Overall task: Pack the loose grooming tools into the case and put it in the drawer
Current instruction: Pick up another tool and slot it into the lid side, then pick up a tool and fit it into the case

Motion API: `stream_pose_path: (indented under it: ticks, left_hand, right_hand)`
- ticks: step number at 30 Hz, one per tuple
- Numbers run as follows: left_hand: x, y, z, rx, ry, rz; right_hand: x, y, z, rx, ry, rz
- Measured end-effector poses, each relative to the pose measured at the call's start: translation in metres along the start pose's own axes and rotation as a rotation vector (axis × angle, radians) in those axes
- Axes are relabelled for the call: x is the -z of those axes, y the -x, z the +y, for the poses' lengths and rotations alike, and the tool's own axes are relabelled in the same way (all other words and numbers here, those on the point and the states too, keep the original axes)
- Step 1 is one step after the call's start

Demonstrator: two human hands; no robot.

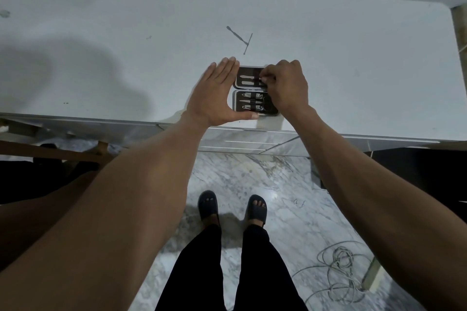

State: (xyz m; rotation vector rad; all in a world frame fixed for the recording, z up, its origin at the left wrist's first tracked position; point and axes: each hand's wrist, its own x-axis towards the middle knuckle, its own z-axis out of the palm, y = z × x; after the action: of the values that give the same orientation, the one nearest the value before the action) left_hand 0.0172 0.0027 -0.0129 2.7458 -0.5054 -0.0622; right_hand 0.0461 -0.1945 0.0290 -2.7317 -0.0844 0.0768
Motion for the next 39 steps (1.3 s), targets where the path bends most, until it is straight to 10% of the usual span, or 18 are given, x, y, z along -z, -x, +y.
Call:
stream_pose_path:
  ticks: [20,39]
  left_hand:
    - [-0.007,-0.002,-0.005,-0.02,-0.023,0.035]
    - [-0.004,-0.005,-0.004,-0.006,-0.019,0.046]
  right_hand:
    - [-0.005,-0.089,-0.014,-0.034,-0.183,0.046]
    - [-0.01,-0.11,-0.001,0.246,0.153,-0.012]
